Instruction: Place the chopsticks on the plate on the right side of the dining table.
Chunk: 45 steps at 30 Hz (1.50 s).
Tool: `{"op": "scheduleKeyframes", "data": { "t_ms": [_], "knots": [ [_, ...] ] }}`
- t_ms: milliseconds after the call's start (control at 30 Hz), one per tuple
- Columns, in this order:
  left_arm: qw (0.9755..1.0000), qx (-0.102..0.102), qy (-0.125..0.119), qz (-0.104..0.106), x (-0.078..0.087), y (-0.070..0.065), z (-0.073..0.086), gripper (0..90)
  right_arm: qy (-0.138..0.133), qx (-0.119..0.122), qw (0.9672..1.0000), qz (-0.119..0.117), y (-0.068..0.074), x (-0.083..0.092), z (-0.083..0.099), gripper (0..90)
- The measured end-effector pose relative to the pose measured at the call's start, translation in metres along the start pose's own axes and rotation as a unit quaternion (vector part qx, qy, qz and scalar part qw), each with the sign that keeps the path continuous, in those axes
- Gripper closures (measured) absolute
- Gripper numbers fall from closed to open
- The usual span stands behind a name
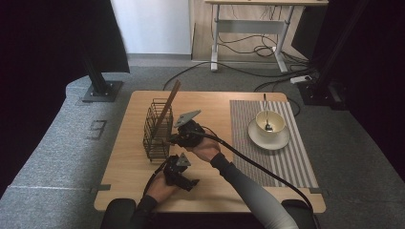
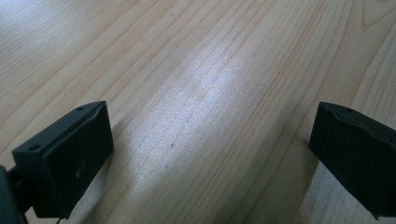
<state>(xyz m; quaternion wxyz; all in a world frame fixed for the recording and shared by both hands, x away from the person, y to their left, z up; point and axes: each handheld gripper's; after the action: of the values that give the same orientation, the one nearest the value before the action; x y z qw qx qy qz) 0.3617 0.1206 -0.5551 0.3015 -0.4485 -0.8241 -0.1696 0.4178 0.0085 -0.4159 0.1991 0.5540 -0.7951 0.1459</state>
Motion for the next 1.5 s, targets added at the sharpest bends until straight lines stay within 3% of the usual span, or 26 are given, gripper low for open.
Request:
{"op": "scheduleKeyframes", "data": {
  "t_ms": [367, 967, 1500],
  "knots": [
    [1.0000, 0.007, -0.005, -0.001, -0.001, -0.001, 0.000, 0.0, 0.001, 0.007, 1.0000, 0.003, 0.001, 0.007, -0.003, 82.6],
    [1.0000, 0.005, -0.004, -0.001, 0.000, -0.001, 0.000, 0.0, 0.004, 0.014, 0.9998, 0.011, -0.002, 0.041, -0.019, 82.6],
    [1.0000, 0.006, -0.005, -0.001, -0.001, -0.001, 0.000, 0.0, -0.011, 0.005, 0.9997, 0.023, -0.009, 0.073, -0.032, 82.6]
  ]
}}
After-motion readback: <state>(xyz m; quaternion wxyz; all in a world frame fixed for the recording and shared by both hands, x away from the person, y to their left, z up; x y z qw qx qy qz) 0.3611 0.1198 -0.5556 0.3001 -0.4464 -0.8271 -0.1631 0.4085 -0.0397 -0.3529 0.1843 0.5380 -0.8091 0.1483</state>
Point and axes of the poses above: each handheld gripper's, and its own axes: x roughly backward along the jaws, z roughly out of its underside, y roughly to its left, and after that the axes turned 9 degrees about -y, right-handed
